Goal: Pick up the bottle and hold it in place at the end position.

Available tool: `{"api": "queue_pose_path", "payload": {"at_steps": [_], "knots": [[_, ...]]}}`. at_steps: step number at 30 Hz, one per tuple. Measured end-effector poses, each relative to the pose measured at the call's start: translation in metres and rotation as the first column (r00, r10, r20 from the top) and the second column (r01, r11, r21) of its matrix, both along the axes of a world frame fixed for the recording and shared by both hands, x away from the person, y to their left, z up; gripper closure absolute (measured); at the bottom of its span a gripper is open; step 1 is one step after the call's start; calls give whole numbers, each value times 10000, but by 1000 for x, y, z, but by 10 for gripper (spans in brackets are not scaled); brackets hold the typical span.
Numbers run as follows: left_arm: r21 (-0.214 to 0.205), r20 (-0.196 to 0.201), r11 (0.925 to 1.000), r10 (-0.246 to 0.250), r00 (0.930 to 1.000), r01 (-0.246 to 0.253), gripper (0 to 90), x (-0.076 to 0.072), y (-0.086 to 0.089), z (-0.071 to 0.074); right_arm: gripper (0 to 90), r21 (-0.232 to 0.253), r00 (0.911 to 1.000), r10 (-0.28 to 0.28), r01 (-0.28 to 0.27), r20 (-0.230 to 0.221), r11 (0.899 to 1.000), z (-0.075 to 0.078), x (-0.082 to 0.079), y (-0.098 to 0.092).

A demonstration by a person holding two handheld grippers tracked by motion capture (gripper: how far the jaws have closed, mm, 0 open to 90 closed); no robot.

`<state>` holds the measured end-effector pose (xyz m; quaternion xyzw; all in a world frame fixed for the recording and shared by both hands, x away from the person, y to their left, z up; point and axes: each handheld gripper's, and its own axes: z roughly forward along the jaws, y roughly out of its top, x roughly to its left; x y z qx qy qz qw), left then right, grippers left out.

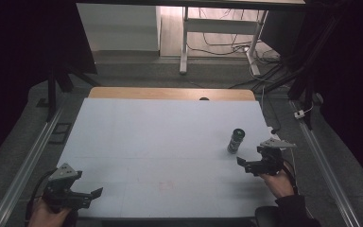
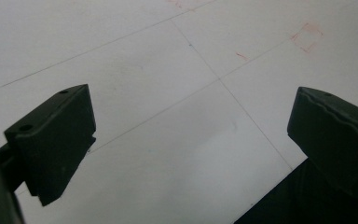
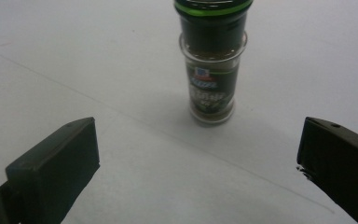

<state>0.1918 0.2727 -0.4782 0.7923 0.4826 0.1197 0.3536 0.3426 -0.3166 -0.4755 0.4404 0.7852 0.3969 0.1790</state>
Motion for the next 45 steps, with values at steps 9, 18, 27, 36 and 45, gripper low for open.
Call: {"api": "queue_pose_path", "payload": {"at_steps": [9, 18, 27, 36, 45], "knots": [[-9, -30, 10000, 4, 10000, -4, 21, 0, 0, 0, 0, -407, 9997, 96, -105, -204, 9991, -9, 18, 5], [-33, -51, 10000, 1, 10000, -1, 21, 1, 0, 0, 0, -659, 9988, 351, -373, -339, 9971, -20, 34, 9], [-53, -79, 10000, -1, 10000, 1, 21, 1, 1, 0, 0, -537, 9966, 689, -713, -459, 9960, -28, 49, 14], [-27, -115, 10000, -17, 9999, 17, 21, 1, 0, -1, 27, -725, 9930, 1093, -1123, -448, 9910, -34, 60, 16], [-30, -162, 10000, -3, 9999, 3, 21, 2, 0, -1, 259, -801, 9895, 1427, -1442, -249, 9863, -34, 67, 17]]}}
